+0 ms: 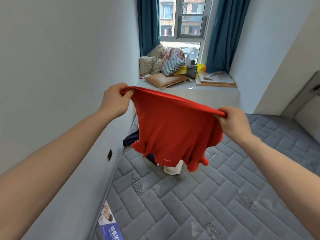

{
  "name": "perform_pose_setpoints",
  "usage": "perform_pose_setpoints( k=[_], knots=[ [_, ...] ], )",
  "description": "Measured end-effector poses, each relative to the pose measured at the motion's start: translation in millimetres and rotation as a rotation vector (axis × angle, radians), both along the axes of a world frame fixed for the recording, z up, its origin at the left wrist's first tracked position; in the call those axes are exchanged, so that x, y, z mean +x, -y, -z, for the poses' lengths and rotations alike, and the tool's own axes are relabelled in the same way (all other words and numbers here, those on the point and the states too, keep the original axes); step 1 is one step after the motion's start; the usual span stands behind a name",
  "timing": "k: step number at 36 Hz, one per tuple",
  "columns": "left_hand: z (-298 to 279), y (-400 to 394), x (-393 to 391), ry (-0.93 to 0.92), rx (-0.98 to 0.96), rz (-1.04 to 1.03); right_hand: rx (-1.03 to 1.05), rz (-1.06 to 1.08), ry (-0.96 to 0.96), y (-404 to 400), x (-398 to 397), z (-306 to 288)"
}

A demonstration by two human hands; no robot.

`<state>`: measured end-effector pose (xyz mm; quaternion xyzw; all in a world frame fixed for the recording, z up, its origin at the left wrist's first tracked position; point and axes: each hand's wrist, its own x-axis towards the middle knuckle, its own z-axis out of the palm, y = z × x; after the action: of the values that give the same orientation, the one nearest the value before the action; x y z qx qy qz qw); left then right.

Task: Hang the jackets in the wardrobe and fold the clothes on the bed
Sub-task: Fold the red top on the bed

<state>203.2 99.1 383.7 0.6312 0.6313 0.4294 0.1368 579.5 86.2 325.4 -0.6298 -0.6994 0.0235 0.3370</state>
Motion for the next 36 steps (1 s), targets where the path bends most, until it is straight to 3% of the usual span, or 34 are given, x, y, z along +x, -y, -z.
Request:
perform_pose_setpoints(
  k=[6, 13, 26, 32, 36],
  knots=[
    [43.0, 60.3, -5.7, -0.013, -0.071, 0.034, -0.099, -0.177, -0.013, 33.1, 5.2, 38.7],
    [181.6, 121.7, -16.3, -0.082, -0.529, 0.137, -0.389, -0.284, -0.003, 85.0, 15.1, 163.4],
    [432.0, 199.3, 4.3, -0.276, -1.187, 0.34, -1.22, -0.204, 0.176, 169.8, 1.3, 379.7],
    [507.3, 196.2, 10.8, -0.347, -1.426, 0.482, -1.497, -0.073, 0.146, 195.4, -3.3, 442.0],
    [542.8, 170.5, 9.1, -0.304, -1.522, 0.407, -1.667, -0.016, 0.129, 190.1, 3.9, 474.6]
  ],
)
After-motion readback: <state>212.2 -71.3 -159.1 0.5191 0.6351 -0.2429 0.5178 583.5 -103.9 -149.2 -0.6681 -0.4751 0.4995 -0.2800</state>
